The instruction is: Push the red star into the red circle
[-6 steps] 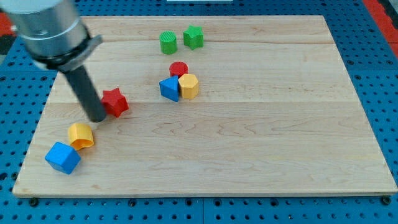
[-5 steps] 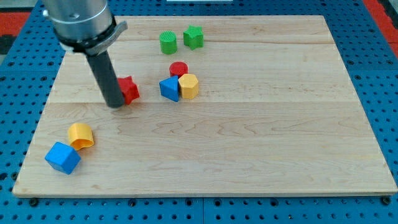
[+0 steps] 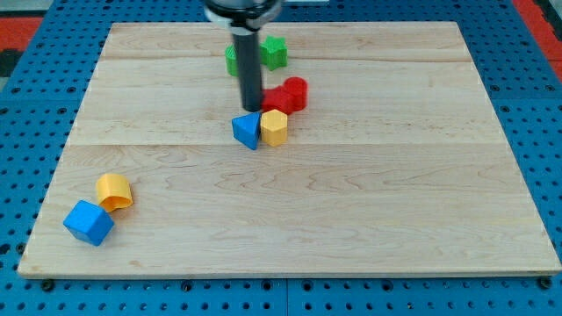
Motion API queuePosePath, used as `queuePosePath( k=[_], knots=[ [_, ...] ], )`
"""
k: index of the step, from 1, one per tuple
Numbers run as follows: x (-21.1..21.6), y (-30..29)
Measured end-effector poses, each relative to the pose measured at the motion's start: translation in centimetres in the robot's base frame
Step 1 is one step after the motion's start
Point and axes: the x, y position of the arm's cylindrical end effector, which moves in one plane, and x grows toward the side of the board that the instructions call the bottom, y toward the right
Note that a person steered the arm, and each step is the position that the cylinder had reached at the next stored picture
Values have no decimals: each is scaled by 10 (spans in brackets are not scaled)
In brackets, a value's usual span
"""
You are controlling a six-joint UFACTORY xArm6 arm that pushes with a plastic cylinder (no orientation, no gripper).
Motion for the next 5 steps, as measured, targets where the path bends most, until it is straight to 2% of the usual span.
queuePosePath(
  k=[2, 3, 5],
  knots=[
    [-23, 86],
    [0, 82],
    [84, 46]
  ],
)
